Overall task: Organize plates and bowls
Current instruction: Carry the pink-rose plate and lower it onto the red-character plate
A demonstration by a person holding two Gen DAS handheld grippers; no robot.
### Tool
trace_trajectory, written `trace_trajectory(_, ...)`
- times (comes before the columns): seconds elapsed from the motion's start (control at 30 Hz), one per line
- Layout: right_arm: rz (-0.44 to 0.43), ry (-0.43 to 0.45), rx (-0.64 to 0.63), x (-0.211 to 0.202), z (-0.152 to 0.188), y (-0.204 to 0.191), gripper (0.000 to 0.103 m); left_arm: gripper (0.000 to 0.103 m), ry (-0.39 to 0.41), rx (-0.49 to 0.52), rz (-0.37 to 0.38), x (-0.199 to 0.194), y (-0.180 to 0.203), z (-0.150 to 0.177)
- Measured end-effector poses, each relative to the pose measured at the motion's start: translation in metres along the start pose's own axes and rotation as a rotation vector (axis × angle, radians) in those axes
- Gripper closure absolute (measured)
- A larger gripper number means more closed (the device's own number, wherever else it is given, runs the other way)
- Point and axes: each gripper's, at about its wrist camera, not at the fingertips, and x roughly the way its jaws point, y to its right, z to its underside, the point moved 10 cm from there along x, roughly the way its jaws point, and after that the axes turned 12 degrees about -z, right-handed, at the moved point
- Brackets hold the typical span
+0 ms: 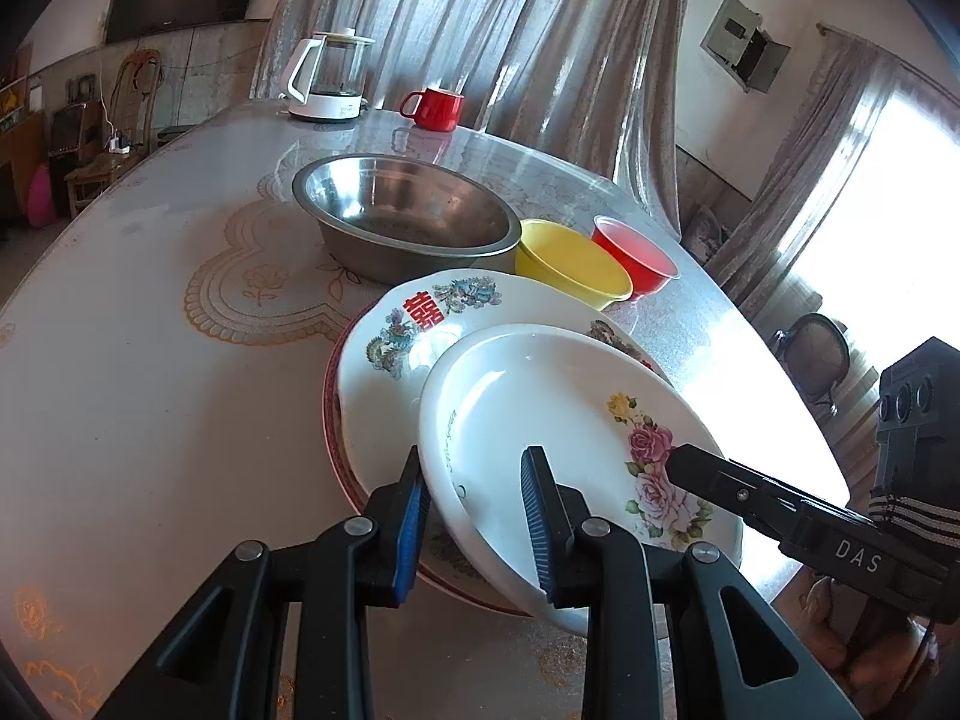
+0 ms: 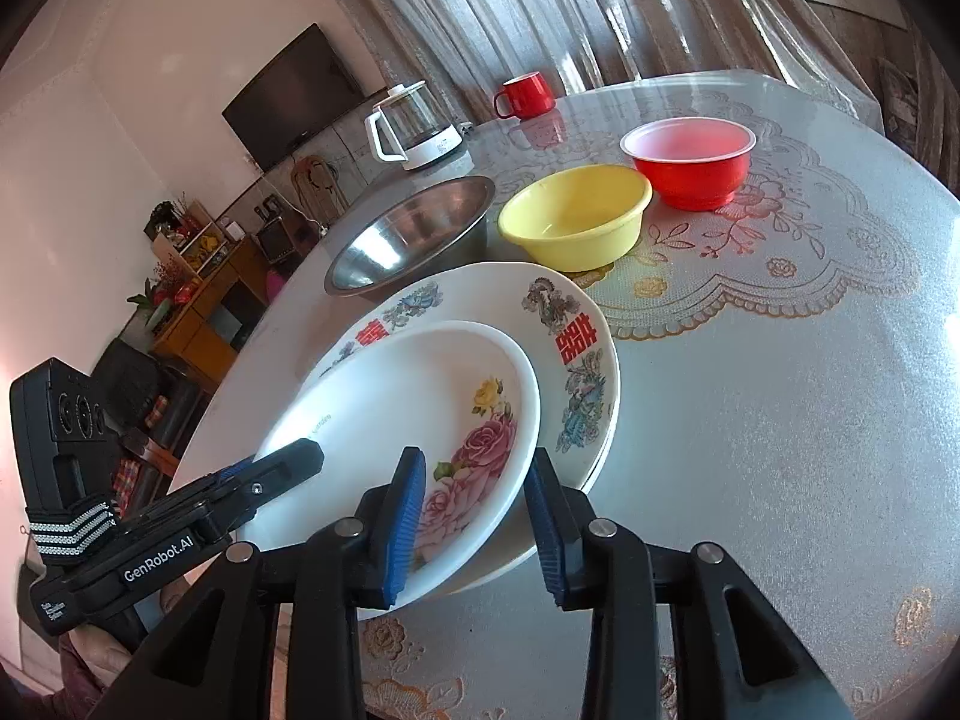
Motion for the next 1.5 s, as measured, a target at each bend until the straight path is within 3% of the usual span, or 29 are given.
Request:
trace_trajectory(0.1, -0.011, 0.001, 0.007, 0.000, -0.002, -0.001, 0.059, 0.073, -0.005, -0.010, 0.004, 0.001, -0.002, 0.000)
trace_trajectory(0.3, -0.010, -0.016, -0.005, 0.007, -0.003, -0.005, 0.054, 0.072, 0.000, -0.026, 0.005, 0.002, -0.005, -0.004)
trace_trajectory(1.2, 0.024, -0.012, -0.059, 0.014, -0.006, -0.004, 0.054, 0.067, -0.006, -0.056, -0.005, 0.014, -0.006, -0.018)
trace_trajectory(1.5, 0.071, -0.010, -0.118, 0.011, -0.004, -0.006, 0.052, 0.065, -0.004, -0.043, -0.006, 0.012, -0.004, -0.014)
